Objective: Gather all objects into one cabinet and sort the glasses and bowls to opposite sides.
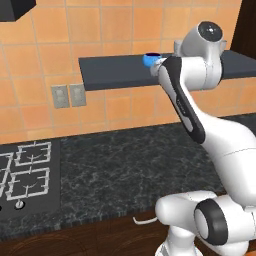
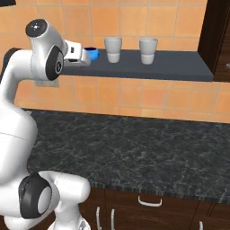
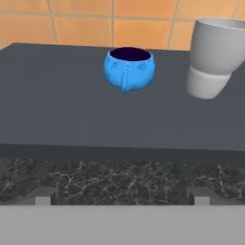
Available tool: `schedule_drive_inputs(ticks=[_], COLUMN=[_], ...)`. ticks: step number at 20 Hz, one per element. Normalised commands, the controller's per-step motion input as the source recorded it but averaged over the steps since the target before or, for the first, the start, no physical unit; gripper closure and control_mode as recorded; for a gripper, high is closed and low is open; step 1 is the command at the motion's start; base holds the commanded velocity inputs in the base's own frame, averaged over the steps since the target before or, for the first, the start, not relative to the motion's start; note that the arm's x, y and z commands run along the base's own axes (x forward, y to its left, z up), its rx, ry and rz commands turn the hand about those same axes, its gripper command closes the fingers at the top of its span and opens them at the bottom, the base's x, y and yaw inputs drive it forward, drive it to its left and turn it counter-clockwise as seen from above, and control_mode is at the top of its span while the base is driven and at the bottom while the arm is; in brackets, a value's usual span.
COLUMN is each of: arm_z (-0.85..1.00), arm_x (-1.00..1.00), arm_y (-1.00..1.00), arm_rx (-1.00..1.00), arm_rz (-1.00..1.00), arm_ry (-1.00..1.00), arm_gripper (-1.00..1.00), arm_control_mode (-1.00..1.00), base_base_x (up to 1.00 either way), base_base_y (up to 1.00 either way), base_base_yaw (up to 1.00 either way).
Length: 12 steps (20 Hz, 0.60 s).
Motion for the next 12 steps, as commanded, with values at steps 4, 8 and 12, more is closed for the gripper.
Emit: schedule_drive_inputs(ticks=[4,8,12], arm_z=[0.22,0.09,0.03], arm_x=[0.33,0.49,0.42], arm_y=[0.06,0.00,0.01], arm_rx=[0.00,0.00,0.00], arm_rz=[0.00,0.00,-0.02], arm_ry=[0.00,0.00,0.00], arm_gripper=[-1.00,-1.00,-1.00], arm_control_mode=[-1.00,-1.00,-1.00], base_base_x=[0.00,0.00,0.00], base_base_y=[0.00,0.00,0.00], base_base_yaw=[0.00,0.00,0.00])
